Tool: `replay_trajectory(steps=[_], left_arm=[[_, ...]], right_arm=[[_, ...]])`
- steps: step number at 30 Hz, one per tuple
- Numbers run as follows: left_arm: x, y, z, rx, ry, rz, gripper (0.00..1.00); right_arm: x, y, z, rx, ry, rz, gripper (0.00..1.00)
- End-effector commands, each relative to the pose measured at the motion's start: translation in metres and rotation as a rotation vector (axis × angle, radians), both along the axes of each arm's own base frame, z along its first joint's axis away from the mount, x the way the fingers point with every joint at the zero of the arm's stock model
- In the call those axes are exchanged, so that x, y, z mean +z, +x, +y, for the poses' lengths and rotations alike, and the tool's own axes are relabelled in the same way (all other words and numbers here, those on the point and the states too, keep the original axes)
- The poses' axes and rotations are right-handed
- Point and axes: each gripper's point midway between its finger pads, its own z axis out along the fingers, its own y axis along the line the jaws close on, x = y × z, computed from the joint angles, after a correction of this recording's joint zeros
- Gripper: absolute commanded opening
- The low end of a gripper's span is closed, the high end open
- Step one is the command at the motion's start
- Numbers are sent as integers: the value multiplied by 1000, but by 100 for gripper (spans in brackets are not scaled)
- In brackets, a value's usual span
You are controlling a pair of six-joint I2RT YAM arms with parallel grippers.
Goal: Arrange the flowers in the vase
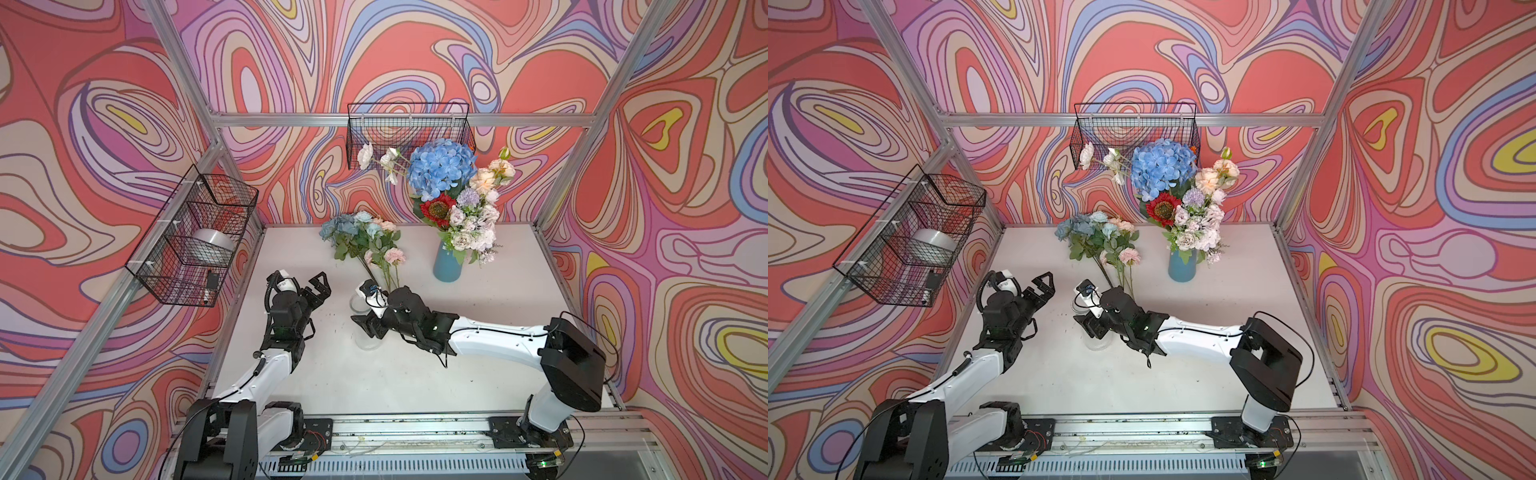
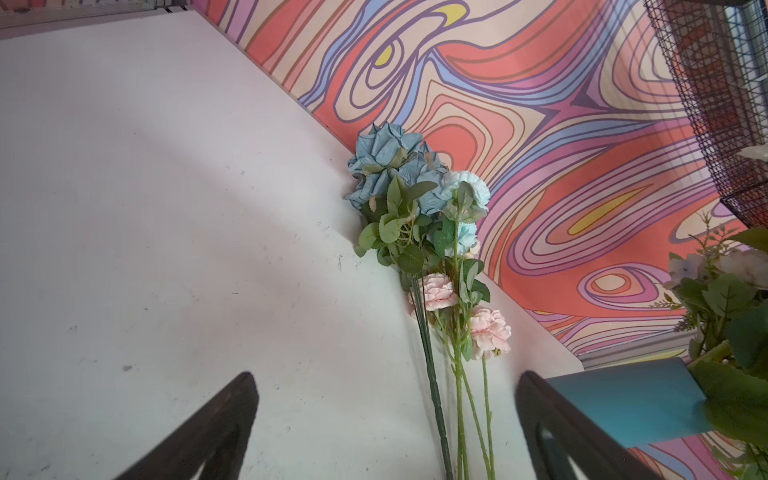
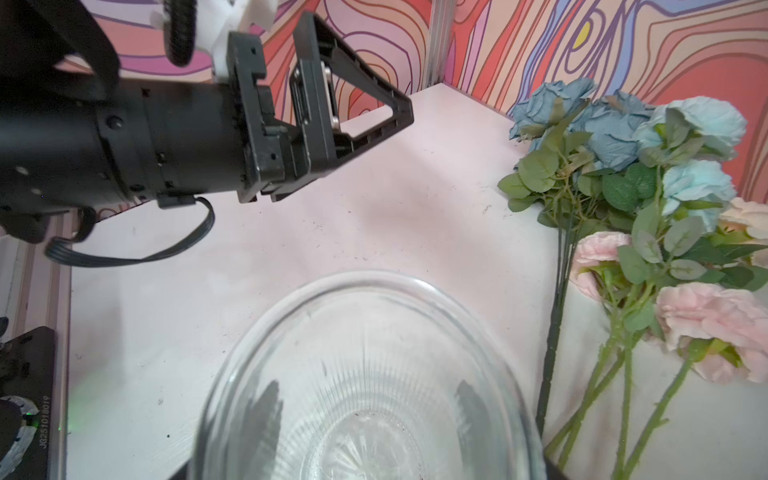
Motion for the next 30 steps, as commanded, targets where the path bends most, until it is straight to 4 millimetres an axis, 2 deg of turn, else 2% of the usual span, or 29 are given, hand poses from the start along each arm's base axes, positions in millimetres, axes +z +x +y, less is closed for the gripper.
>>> replay_trajectory(steps=[1,4,6,7,12,13,14,15,24,28,30], left_arm=[[-6,-7,7,21,37,22,100],[-2,-8,7,20,42,4,100],[-1,-8,5,10,39,-6,100],[1,-7,4,4,36,-10,100],[5,-5,-3,-31,21,-20,100],[6,-4,-4,-34,16,-23,100],[7,-4,-4,-38,13,-25,100],[7,-4,-5,-41,9,-25,100],[21,-1,-15,-92,-27,-43,100],[29,2,-25,-145,-60,-56,100],[35,3,-32,-181,-78,-67,100]], right_arm=[[52,7,15,14,171,-98,0],[43,4,14,25,180,-101,0],[37,3,12,26,175,-98,5],[35,2,12,30,171,-96,11],[34,-5,7,46,163,-68,55],[34,-7,6,49,160,-64,71],[37,-8,5,52,163,-61,92],[40,-10,4,54,165,-55,98],[73,-27,-2,101,143,48,98],[86,-20,-17,75,151,105,95],[88,-5,-29,27,163,162,91]])
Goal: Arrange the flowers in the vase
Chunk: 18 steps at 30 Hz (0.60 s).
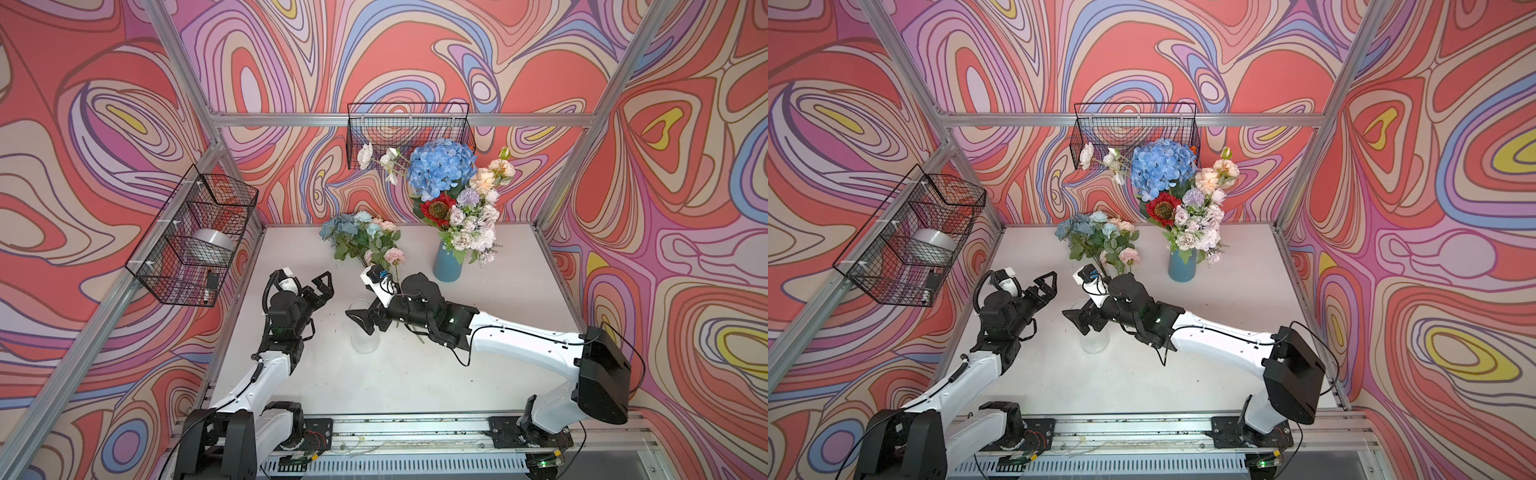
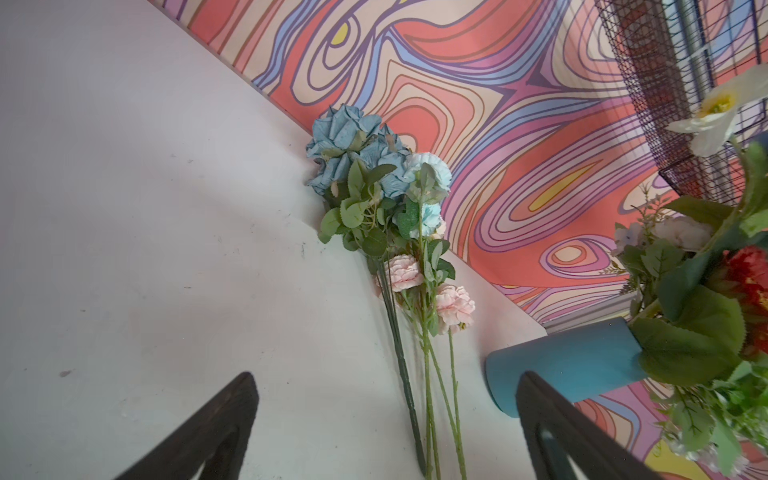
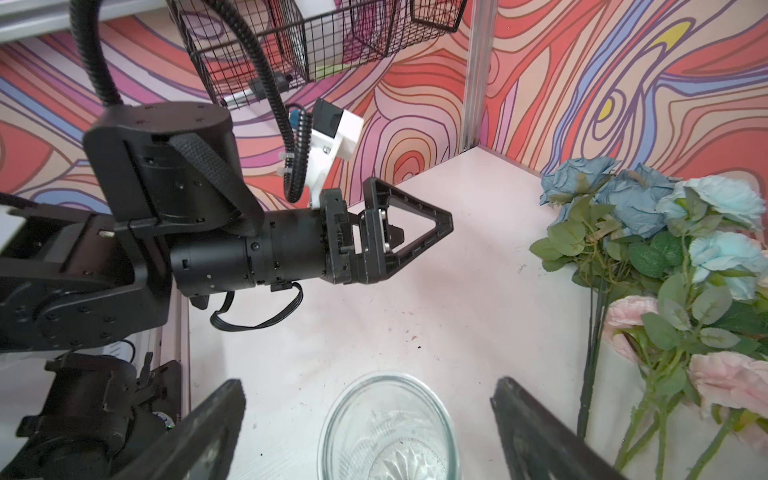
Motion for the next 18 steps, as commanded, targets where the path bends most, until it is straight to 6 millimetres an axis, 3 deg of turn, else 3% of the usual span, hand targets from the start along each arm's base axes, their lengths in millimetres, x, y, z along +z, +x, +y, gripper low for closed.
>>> replay_trajectory(steps=[1,4,8,11,14,15,16,18], left_arm=[[21,6,-13,-69,-43,-41,100],[26,7,-21,-99,-23,-46,100],[25,6,-28,-112,38,-44,100],[25,6,-31,-120,78,-49,100],[25,6,-31,-119,105,-61,100],[25,7,-31,-115,112,-67,100],[24,7,-31,-113,116,-70,100],[22,10,-29,-104,123,-73,100]], right_arm=[[-3,20,-25,-58,-10,142,88],[-14,56,-55,-175,15,239,79],[-58,101,-94,-357,-39,356,66],[-97,123,-114,-448,-94,433,59],[-130,136,-121,-497,-138,493,50],[-145,141,-122,-516,-163,510,36],[-156,146,-121,-525,-183,519,29],[-171,154,-114,-523,-199,539,28]])
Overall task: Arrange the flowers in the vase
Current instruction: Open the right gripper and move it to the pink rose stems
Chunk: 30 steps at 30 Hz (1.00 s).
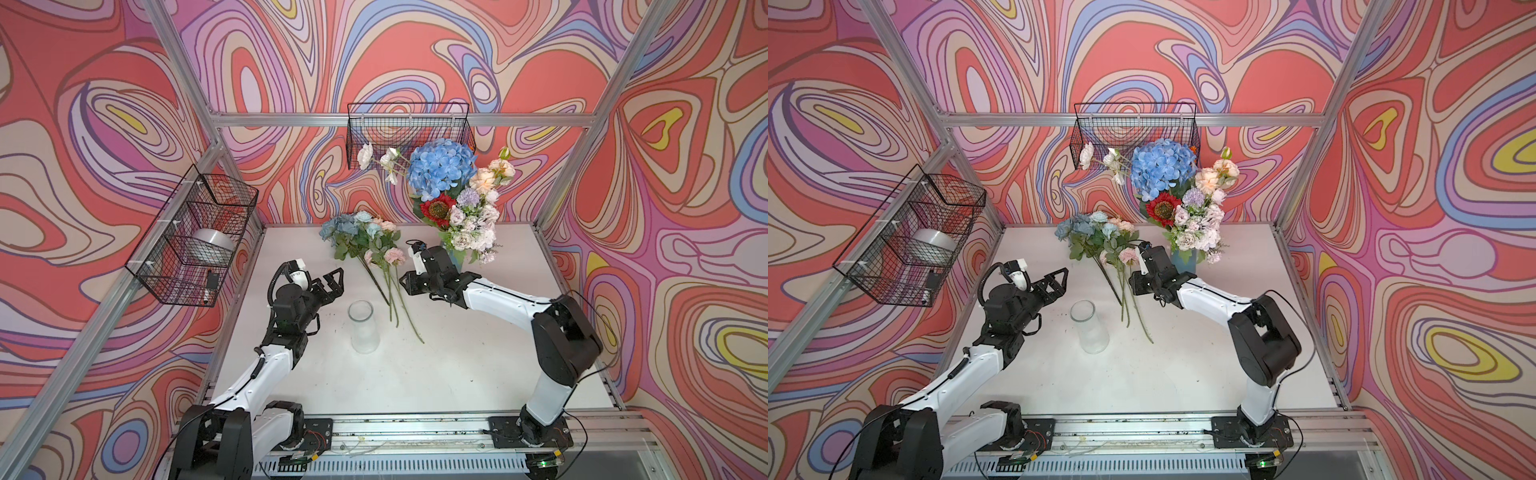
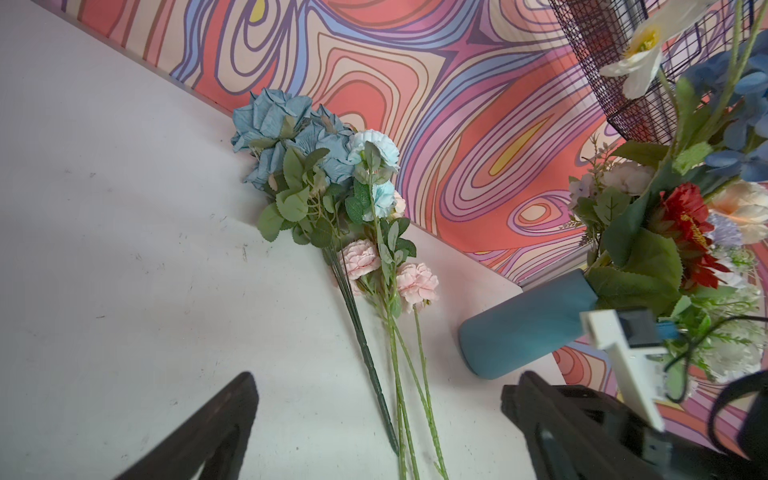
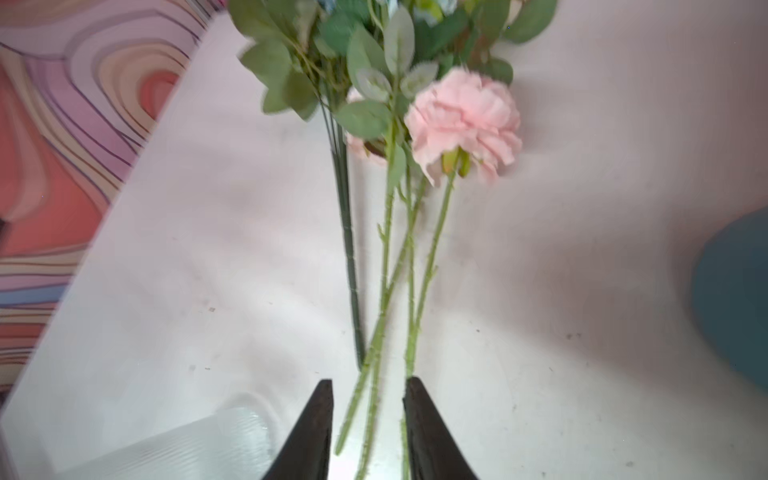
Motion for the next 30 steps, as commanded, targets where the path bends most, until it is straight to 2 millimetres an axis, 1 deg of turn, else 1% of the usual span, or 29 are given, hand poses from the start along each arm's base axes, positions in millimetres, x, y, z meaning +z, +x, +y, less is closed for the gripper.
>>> replay_trajectory(steps=[1,4,7,9,11,13,15,17,22,25,27,28,30], left_arm=[[4,7,3,16,40,-33,100],[0,11,4,29,46,-30,100],[-3,15,5,36,45,-29,100],[-2,17,5,38,46,-29,100],[-1,17,6,40,50,-33,100],[-1,16,7,45,58,-31,100],[-3,15,8,54,61,-32,100],[-4,16,10,60,61,-33,100],[-3,16,8,50,58,-37,100],[-3,15,9,55,61,-37,100],[-2,14,10,59,62,-42,100],[-2,13,10,61,63,-43,100],[0,13,11,64,63,-47,100]], right_arm=[[-11,13,10,-14,-3,32,29],[-21,28,28,4,28,50,33],[-28,46,37,-7,14,38,34],[-37,58,33,-48,-38,44,33],[-43,67,22,-99,-106,27,33],[-46,71,11,-143,-156,11,33],[-48,72,6,-162,-181,5,33],[-52,72,7,-159,-180,13,33],[-73,72,13,-153,-167,53,32],[-79,75,11,-167,-179,49,23],[-79,76,9,-174,-192,43,18],[-79,76,8,-175,-196,42,14],[-72,76,9,-169,-183,30,0]])
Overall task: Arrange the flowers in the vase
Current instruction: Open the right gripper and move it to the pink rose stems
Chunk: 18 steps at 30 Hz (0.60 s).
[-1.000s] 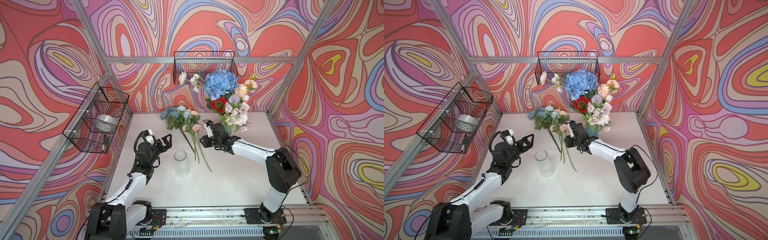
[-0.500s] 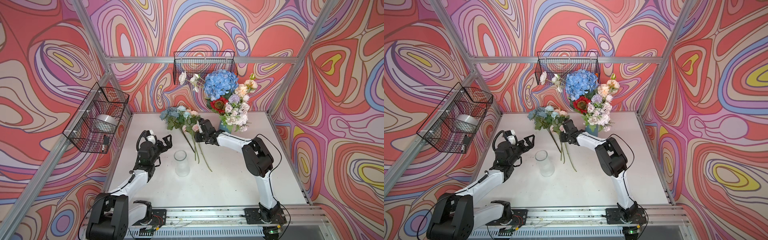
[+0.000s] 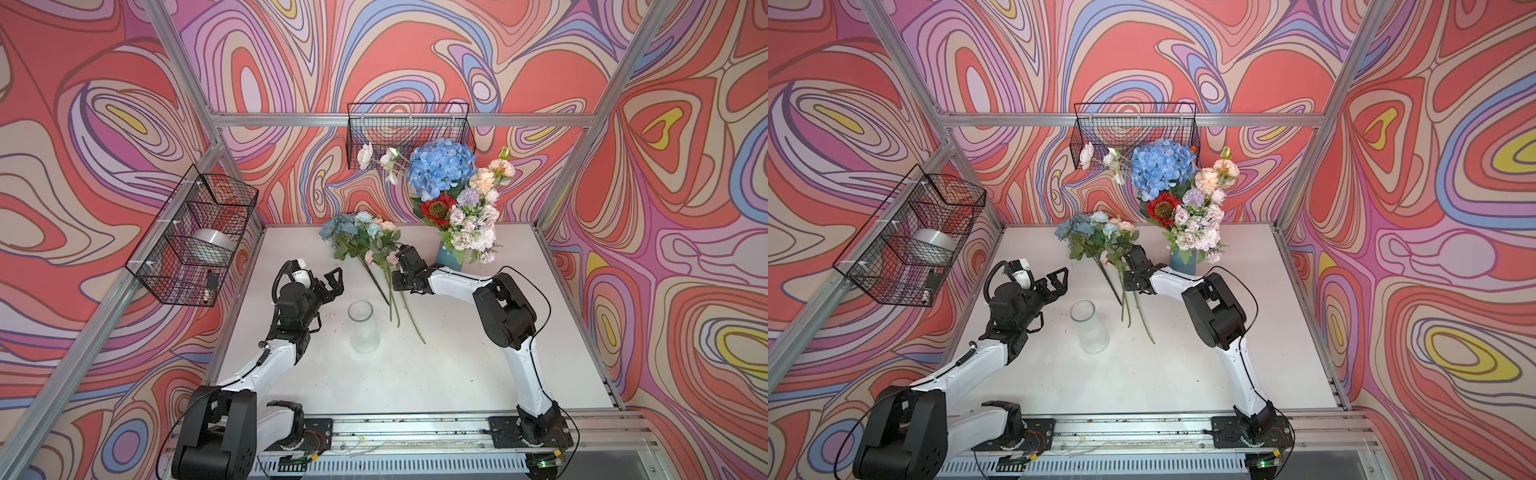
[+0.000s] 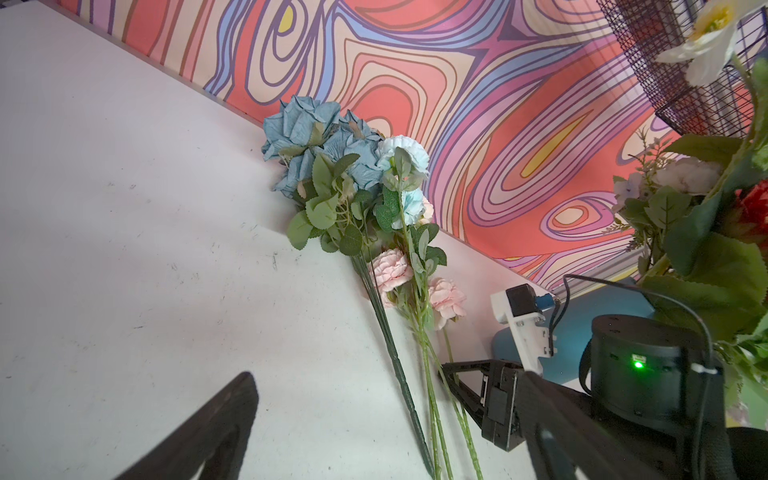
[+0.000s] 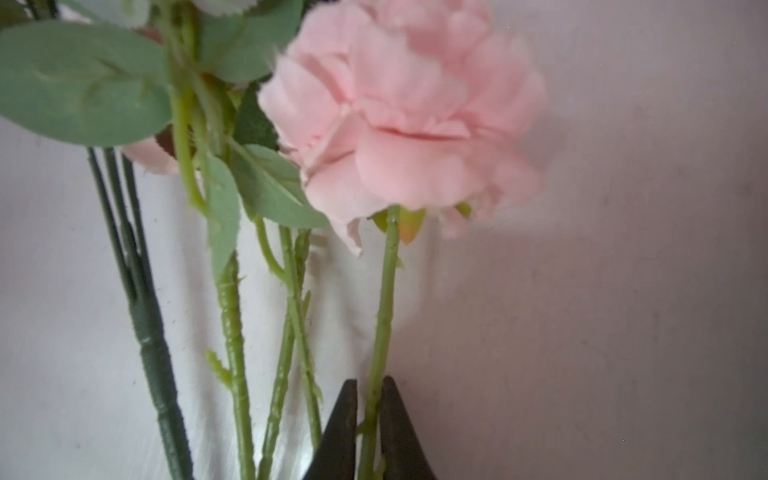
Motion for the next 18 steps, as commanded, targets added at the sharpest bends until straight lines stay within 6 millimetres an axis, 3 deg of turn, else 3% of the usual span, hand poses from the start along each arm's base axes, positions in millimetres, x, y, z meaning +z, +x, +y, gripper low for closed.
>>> replay_trajectory(steps=[1,6,11,14,18], left_arm=[[15,-1,3,17,12,-57,100],[19,-3,4,25,-5,-69,100],[19,-6,4,30,-35,-70,100],[20,-8,5,37,-57,-70,100],[22,-10,5,34,-75,-72,100]], right_arm=[[18,5,2,-4,14,-42,0],[52,-7,-1,23,60,-93,0],[78,-37,-2,111,97,-126,0],[84,-61,-3,165,97,-116,0],[78,-86,-24,146,33,-65,0]])
